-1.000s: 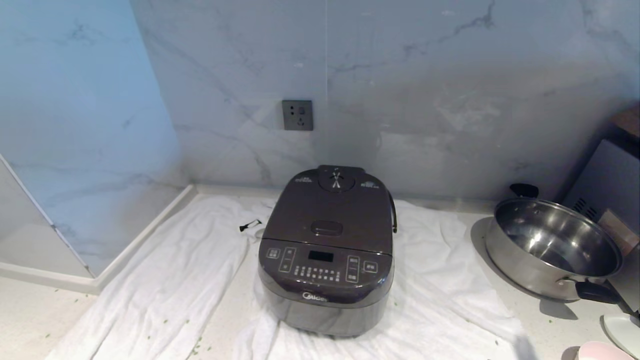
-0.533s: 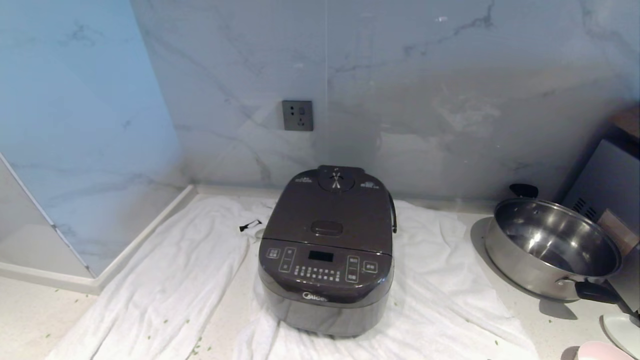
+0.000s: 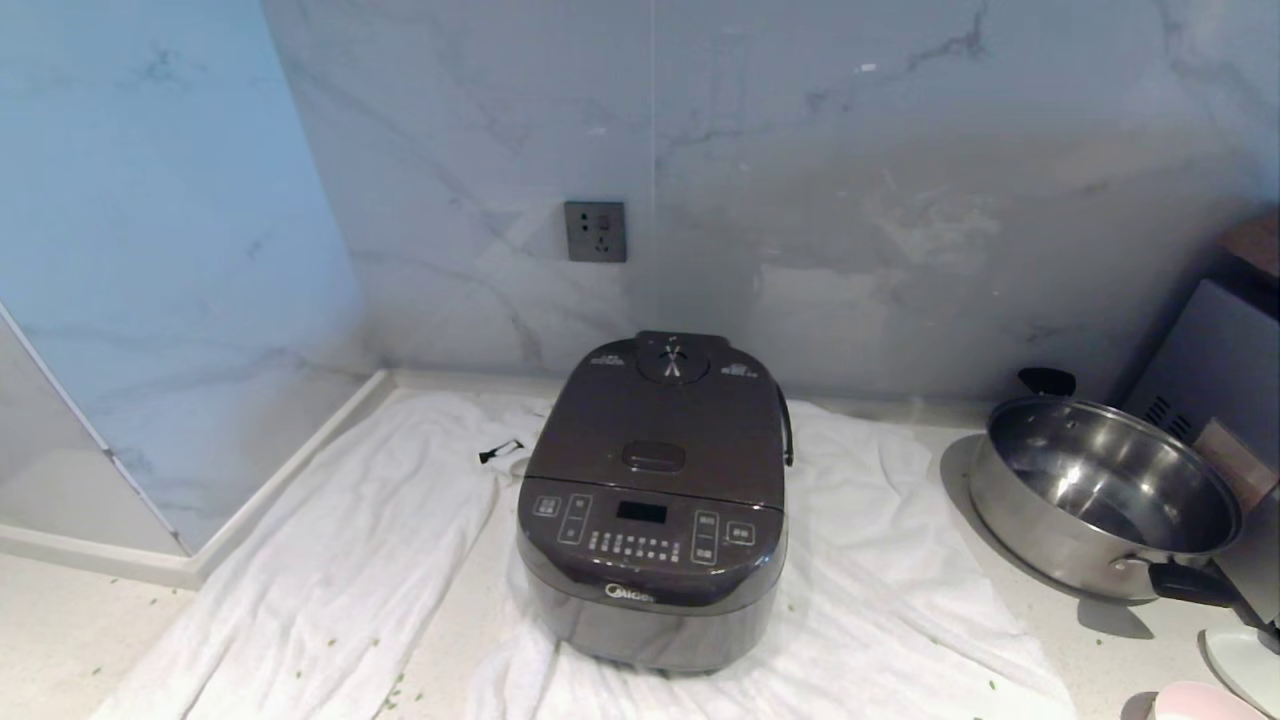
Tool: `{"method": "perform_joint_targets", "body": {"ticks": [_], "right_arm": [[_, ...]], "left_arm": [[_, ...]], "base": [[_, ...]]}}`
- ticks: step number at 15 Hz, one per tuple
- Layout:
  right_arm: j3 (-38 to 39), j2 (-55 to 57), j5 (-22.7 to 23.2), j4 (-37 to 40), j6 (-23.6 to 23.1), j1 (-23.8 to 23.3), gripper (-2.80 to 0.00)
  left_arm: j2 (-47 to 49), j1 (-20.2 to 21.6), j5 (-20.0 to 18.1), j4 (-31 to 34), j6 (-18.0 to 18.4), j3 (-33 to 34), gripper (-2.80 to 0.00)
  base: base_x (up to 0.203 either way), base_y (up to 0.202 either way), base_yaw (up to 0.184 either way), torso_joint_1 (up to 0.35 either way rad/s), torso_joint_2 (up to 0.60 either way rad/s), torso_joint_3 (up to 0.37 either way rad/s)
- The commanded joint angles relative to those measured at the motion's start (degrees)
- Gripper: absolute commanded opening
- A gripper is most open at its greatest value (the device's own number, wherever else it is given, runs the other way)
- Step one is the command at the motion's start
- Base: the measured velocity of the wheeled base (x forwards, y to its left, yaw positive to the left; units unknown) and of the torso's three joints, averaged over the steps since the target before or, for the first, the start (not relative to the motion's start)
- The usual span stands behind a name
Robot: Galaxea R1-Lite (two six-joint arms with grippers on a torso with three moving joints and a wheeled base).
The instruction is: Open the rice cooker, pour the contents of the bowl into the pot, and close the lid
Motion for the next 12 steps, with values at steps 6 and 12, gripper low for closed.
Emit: {"method": "perform_joint_targets", "body": {"ticks": [6, 12], "right_arm": [[32.6, -4.1, 0.5, -18.7, 1.9, 0.0, -2.8], [42.2, -4.1, 9.7, -29.3, 1.2, 0.1, -2.8]], "left_arm": [[0.1, 0.0, 0.0, 0.0, 0.0, 0.0, -2.8], [0.1, 0.0, 0.0, 0.0, 0.0, 0.0, -2.8]], "base": [[0.0, 0.0, 0.0, 0.0, 0.0, 0.0], [0.0, 0.0, 0.0, 0.0, 0.0, 0.0]]}}
